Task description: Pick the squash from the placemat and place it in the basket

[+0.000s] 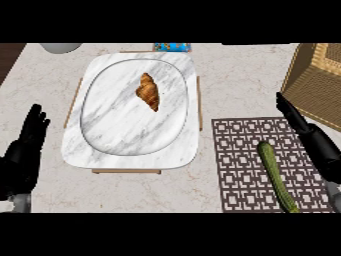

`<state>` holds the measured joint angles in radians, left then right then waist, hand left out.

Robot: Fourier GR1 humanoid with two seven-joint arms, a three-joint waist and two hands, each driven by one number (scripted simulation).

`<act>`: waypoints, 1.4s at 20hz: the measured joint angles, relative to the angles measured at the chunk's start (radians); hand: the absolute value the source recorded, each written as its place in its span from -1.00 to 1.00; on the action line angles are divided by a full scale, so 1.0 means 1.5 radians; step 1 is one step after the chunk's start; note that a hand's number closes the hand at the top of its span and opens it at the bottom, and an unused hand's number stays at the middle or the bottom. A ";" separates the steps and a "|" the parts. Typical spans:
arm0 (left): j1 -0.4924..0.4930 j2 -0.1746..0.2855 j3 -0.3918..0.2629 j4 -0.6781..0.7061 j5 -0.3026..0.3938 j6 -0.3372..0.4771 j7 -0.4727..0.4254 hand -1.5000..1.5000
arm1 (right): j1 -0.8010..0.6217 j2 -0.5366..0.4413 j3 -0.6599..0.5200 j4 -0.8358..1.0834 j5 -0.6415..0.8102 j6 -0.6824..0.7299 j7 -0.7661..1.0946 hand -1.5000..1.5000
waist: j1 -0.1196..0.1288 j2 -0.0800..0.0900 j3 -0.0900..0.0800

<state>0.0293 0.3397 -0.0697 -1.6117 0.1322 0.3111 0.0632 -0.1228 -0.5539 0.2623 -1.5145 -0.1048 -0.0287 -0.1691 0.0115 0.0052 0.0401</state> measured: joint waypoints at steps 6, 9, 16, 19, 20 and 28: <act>-0.065 0.042 -0.030 -0.021 -0.010 -0.079 -0.014 0.00 | -0.034 -0.010 -0.051 0.067 -0.119 0.148 -0.068 1.00 | -0.006 0.001 -0.019; -0.084 0.046 -0.053 -0.019 -0.002 -0.122 -0.027 0.00 | -0.025 -0.002 -0.009 0.033 -0.117 0.230 -0.165 -1.00 | -0.014 0.000 -0.022; -0.111 0.045 -0.066 -0.014 0.007 -0.173 -0.026 0.00 | 0.099 0.071 0.077 -0.053 0.050 0.107 -0.252 -1.00 | -0.020 -0.005 -0.026; -0.116 0.050 -0.059 -0.006 0.011 -0.184 -0.031 0.00 | 0.113 0.052 0.061 -0.105 0.116 0.034 -0.200 -1.00 | -0.024 -0.007 -0.027; -0.117 0.053 -0.055 -0.006 0.013 -0.186 -0.030 0.00 | 0.118 0.038 0.048 -0.125 0.134 0.015 -0.177 -1.00 | -0.027 -0.008 -0.028; -0.117 0.051 -0.050 0.017 0.010 -0.198 -0.049 0.00 | 0.108 -0.148 -0.056 -0.271 0.244 0.024 0.045 -1.00 | -0.032 -0.009 -0.031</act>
<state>-0.1457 0.4167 -0.1440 -1.5858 0.1469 0.0134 -0.0105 0.0396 -0.7756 0.1785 -1.9214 0.2608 0.0068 -0.1023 -0.0362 -0.0083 -0.0059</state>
